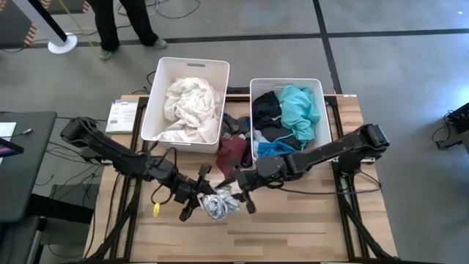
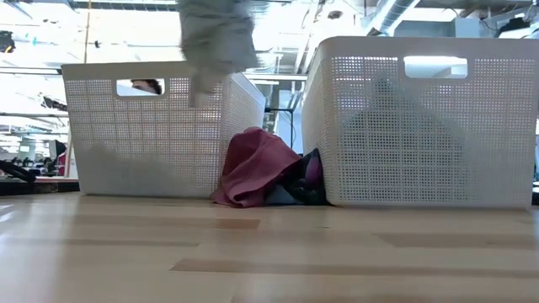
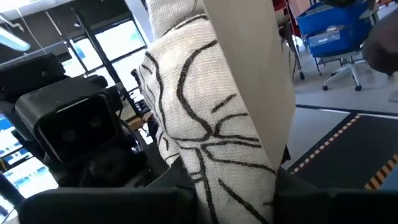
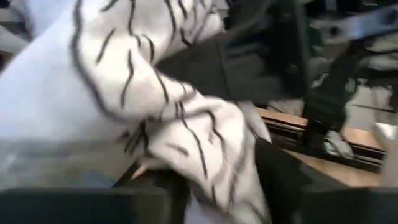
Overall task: Sort clothes
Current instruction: Put the white-black patterned shirt into the left white laundry bin
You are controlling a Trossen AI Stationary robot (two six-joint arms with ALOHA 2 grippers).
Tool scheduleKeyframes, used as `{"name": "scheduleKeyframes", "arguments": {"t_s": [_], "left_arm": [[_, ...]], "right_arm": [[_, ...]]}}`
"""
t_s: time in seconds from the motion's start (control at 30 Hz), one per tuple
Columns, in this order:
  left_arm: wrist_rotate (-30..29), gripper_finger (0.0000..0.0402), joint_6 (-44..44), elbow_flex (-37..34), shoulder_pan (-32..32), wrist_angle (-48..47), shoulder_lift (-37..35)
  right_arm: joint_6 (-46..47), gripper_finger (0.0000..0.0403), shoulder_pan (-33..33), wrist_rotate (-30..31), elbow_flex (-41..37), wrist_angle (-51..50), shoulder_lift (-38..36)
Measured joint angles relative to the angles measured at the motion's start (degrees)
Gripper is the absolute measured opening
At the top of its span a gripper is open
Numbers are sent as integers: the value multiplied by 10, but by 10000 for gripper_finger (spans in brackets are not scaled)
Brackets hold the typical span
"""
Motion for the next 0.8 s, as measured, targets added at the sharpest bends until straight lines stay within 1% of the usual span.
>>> {"name": "scheduleKeyframes", "arguments": {"t_s": [0.13, 0.2, 0.27, 0.37, 0.5, 0.67, 0.8], "left_arm": [[-24, 61, 14, 0, -2, -51, -48], [-51, 61, 27, 0, -5, -77, -76], [-76, 61, 42, 0, -7, -99, -105], [-118, 61, 70, 0, -7, -129, -155], [-180, 61, 116, 0, -3, -146, -216], [-226, 61, 178, 0, 17, -144, -281], [-260, 61, 222, 0, 49, -145, -311]], "right_arm": [[0, 269, 8, 35, 0, -48, -31], [7, 297, 14, 56, 0, -79, -47], [12, 313, 21, 78, 0, -105, -62], [12, 320, 34, 106, 0, -132, -79], [12, 315, 50, 124, 0, -170, -87], [24, 311, 65, 146, 0, -211, -91], [37, 310, 67, 151, 0, -238, -90]]}}
